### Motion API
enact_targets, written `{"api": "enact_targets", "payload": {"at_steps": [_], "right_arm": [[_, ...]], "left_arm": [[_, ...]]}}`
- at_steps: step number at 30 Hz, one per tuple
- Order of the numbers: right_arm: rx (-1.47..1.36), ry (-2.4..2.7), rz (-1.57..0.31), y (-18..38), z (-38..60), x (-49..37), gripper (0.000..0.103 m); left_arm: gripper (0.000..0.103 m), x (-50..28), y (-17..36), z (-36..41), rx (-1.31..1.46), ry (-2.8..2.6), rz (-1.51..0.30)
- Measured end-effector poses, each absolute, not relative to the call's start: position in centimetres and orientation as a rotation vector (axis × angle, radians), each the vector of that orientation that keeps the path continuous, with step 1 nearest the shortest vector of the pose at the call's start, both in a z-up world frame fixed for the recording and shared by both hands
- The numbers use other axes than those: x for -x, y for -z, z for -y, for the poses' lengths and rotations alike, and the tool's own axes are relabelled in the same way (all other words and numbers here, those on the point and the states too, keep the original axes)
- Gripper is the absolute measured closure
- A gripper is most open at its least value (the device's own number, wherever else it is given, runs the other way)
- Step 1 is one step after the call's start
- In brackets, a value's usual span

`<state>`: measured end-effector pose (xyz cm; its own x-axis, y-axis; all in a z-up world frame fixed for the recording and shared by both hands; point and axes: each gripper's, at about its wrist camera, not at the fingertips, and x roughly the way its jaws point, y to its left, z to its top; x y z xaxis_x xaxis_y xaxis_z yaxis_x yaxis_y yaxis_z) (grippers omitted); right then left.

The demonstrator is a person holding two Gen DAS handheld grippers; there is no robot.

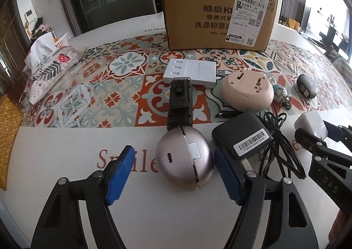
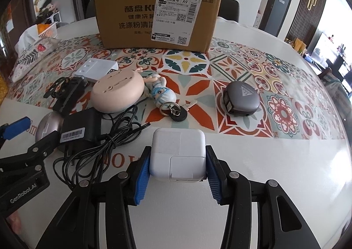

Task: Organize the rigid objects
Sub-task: 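Close the right gripper on the white charger while the left gripper grasps the silver speaker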

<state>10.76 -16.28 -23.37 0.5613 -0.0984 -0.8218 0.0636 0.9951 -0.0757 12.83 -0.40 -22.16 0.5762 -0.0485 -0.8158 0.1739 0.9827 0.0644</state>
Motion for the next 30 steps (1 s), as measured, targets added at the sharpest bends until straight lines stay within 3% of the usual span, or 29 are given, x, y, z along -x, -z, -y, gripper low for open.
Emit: {"api": "enact_targets", "payload": {"at_steps": [11, 19, 30], "right_arm": [[0.026, 0.084, -0.980, 23.7, 16.3, -10.7, 0.056], [0.021, 0.069, -0.964, 22.9, 15.9, -10.4, 0.056], [0.012, 0.043, -0.899, 19.0, 15.7, -10.3, 0.056]], "left_arm": [[0.049, -13.3, 23.4, 0.5, -0.093, 0.140, -0.961], [0.049, -13.0, 22.6, 0.4, -0.104, 0.144, -0.958], [0.049, -12.8, 17.4, 0.3, -0.094, 0.153, -0.898]]}}
